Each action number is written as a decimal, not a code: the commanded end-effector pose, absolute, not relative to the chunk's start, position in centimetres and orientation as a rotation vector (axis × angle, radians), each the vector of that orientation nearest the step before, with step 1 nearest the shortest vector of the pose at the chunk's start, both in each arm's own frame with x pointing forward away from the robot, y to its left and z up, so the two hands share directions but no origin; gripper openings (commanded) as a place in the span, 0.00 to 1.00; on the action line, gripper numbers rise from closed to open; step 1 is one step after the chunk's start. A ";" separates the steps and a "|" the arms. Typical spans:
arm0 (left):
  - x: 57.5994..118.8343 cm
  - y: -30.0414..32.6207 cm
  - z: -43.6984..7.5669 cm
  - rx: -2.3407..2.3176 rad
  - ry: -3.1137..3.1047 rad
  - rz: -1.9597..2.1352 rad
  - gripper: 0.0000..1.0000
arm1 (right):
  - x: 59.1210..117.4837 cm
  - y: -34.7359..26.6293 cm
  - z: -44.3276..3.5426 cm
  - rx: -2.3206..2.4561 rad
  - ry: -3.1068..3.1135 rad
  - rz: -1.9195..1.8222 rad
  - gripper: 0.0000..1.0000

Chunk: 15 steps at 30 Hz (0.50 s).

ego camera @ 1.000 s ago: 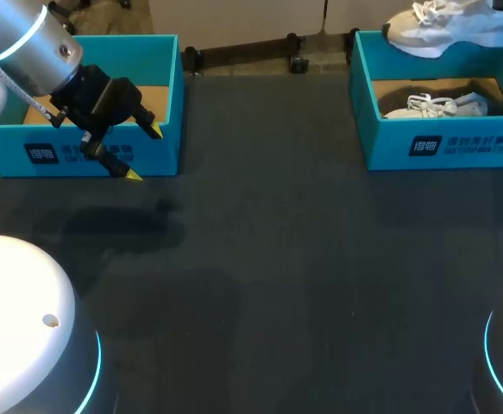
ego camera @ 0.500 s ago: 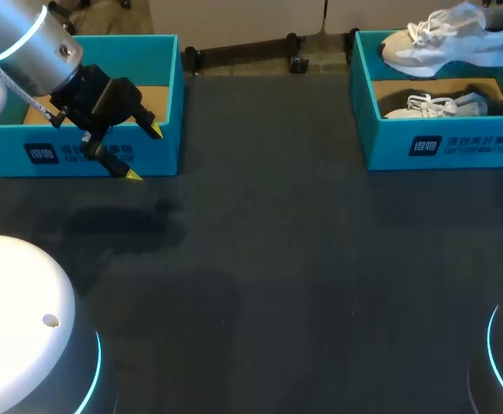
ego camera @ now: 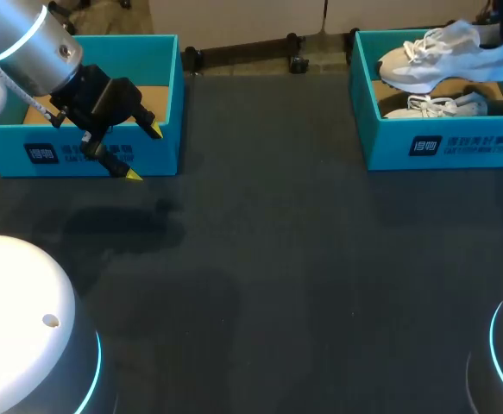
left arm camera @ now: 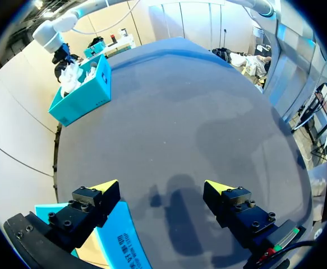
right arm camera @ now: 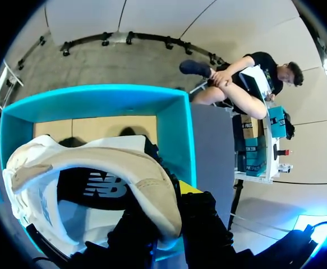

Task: Take the shoe out of the shoebox, open the shoe tongue, remove and reinsert the insole, then place the shoe into the shoebox

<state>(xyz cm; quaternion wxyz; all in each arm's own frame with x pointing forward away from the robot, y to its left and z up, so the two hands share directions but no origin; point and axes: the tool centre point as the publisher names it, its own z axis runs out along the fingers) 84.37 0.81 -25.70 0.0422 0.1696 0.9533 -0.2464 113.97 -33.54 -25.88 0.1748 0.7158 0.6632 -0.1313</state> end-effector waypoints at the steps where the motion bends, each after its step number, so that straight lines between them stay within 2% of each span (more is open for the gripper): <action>1: 84.2 0.9 -25.7 0.519 2.916 -0.749 1.00 | 114.7 -33.6 -26.4 2.039 1.878 -0.378 0.00; 15: 84.2 0.9 -25.7 0.519 2.916 -0.749 1.00 | 116.2 -34.3 -28.3 2.042 1.807 -0.412 0.00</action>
